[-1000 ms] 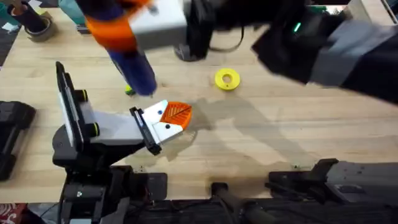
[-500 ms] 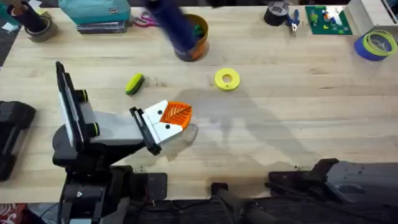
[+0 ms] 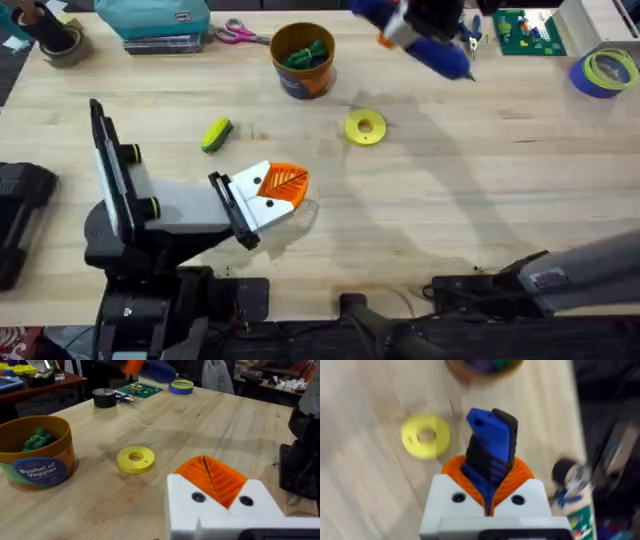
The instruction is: Pick up the gripper from the table and insert it into the empty holder that is missing its gripper. Then pick up a screw, insert it into the mounting hole, and use the screwdriver to tighten it. Finally, clean up the table by picking up the vegetable and placing it into the bucket.
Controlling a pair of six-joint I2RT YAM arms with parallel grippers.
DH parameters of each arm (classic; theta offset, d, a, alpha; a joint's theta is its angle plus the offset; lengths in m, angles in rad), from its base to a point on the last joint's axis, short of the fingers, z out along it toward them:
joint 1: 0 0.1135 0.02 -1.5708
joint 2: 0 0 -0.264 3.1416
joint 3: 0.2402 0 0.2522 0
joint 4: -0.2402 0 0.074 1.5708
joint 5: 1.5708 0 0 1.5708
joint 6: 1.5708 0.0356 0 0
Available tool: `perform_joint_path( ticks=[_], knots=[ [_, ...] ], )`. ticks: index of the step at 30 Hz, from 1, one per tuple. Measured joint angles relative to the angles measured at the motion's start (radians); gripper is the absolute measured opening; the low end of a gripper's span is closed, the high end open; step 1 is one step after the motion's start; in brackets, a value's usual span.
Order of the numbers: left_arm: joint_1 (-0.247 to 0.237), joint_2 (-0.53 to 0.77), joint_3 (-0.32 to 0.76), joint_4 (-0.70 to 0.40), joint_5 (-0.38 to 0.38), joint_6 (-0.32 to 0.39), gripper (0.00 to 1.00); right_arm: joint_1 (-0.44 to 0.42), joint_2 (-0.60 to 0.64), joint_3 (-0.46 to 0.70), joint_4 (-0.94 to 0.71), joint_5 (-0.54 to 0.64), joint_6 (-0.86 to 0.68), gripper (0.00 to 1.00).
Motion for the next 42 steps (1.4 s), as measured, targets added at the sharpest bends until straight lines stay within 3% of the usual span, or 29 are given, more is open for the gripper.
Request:
perform_joint_path(
  ticks=[8, 21, 23, 27, 28, 33, 34, 42],
  knots=[
    [0.0, 0.0, 0.0, 0.0, 0.0, 0.0, 0.014, -0.154, 0.175, -0.04, -0.018, 0.031, -0.073, 0.024],
    [0.0, 0.0, 0.0, 0.0, 0.0, 0.0, 0.014, -0.309, 0.189, -0.422, 0.2, 0.094, -0.314, 0.043],
    [0.0, 0.0, 0.0, 0.0, 0.0, 0.0, 0.014, -0.312, 0.189, -0.442, 0.205, 0.097, -0.331, 0.298],
    [0.0, 0.0, 0.0, 0.0, 0.0, 0.0, 0.014, -0.31, 0.188, -0.449, 0.238, 0.106, -0.352, 0.903],
    [0.0, 0.0, 0.0, 0.0, 0.0, 0.005, 0.088, -0.31, 0.188, -0.449, 0.245, 0.105, -0.357, 0.973],
    [0.0, 0.0, 0.0, 0.0, 0.0, 0.004, 0.874, -0.31, 0.163, -0.449, 0.245, 0.025, -0.303, 0.994],
    [0.0, 0.0, 0.0, 0.0, 0.0, 0.001, 0.954, -0.31, 0.144, -0.449, 0.244, 0.007, -0.285, 0.995],
    [0.0, 0.0, 0.0, 0.01, -0.01, 0.001, 0.986, -0.308, -0.071, -0.432, 0.244, -0.138, -0.102, 0.995]
  ],
)
